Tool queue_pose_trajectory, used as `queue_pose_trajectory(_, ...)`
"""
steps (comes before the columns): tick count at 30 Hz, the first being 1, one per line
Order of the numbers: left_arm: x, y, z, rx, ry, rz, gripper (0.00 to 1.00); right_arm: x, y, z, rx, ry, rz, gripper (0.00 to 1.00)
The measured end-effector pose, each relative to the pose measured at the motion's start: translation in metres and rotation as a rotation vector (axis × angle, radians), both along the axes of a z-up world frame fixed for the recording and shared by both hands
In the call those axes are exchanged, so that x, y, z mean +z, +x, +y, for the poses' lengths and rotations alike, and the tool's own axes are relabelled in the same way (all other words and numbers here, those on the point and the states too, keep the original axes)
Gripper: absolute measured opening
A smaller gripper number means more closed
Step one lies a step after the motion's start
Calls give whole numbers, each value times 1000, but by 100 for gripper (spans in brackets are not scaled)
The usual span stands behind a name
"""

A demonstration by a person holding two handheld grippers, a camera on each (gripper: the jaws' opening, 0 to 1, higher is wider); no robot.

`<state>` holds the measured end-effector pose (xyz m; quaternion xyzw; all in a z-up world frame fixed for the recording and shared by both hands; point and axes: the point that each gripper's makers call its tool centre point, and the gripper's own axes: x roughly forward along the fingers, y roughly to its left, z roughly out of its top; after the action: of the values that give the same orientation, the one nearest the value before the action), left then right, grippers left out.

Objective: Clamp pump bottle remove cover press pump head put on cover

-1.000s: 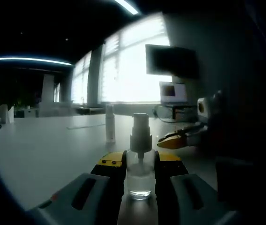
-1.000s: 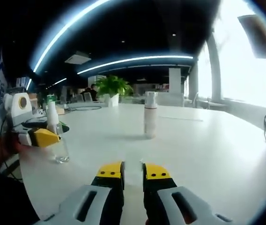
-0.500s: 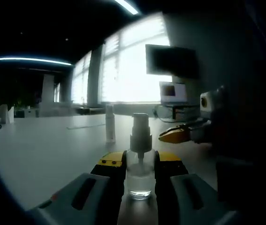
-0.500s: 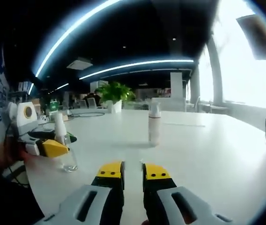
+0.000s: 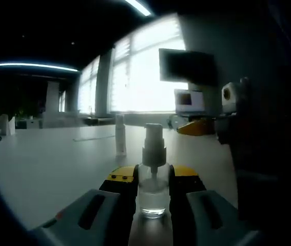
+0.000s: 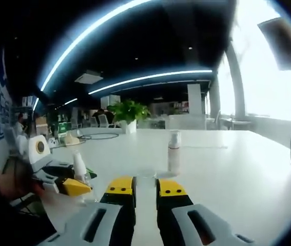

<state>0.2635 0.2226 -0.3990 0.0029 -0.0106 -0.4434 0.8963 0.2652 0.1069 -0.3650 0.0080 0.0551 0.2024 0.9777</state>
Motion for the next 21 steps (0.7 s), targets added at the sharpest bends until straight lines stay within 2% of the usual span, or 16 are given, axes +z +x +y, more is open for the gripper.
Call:
queue_pose_trajectory(3, 0, 0, 0, 0, 0, 0, 15, 5, 0, 2, 12, 22, 9, 10)
queue_pose_trajectory(8, 0, 0, 0, -1, 0, 0, 15, 14, 1, 5, 19, -9, -8, 10)
queue_pose_trajectory(17, 0, 0, 0, -1, 0, 0, 15, 35, -1, 10, 43, -5, -35, 10)
queue_pose_trajectory(21, 0, 0, 0, -1, 1, 0, 15, 39, -1, 13, 47, -29, -58, 10)
